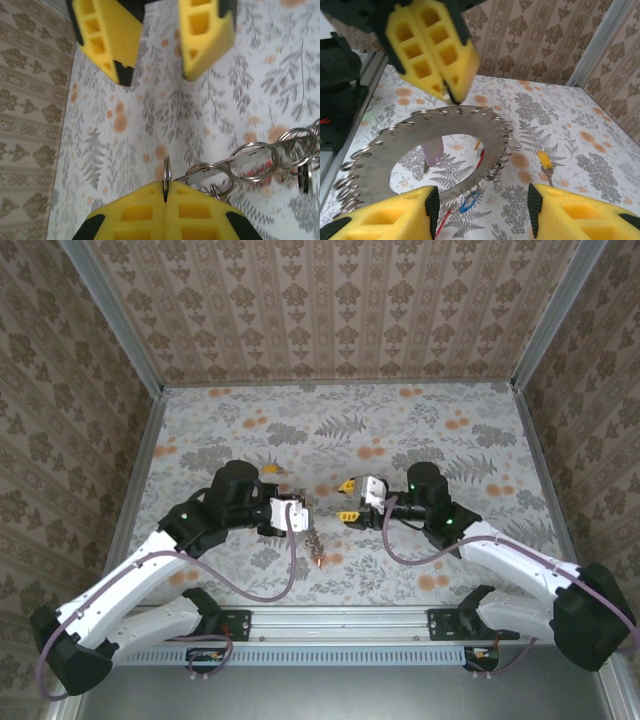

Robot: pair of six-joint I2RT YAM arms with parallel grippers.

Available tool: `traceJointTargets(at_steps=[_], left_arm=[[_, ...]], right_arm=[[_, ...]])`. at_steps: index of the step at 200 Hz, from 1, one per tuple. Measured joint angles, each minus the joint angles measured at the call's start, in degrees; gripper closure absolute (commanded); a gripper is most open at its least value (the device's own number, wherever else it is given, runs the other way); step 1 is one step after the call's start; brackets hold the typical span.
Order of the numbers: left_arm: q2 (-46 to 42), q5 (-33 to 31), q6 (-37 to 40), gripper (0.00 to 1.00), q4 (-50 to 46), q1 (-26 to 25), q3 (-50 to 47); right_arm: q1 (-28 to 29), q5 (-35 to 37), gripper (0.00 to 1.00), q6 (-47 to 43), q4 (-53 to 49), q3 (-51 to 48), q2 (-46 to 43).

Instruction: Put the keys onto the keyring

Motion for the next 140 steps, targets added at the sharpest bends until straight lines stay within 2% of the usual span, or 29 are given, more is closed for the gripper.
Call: traceJointTargets(at_steps=[44,79,112,140], left_arm=[[-3.7,-4.9,4.7,1.0,-4.9,0.1,0.0],[-6.3,-5.2,5.7,1.0,-8.4,2.4,0.0],[-8.7,-2.7,5.1,1.0,-12.1,7.8,0.5],[-10.8,0.8,3.8,1.0,-16.9,14.5,3.6]], right_arm=[[0.0,4.2,0.48,4.7,8.1,2.3,9.8],[0.3,15.2,0.53,15.1,11.8,9.3,21.2],[0.7,27.0,0.53,30.1,2.8,24.9,32.6],[1.5,32.8,0.52,41.0,-7.5,38.9,42.3]])
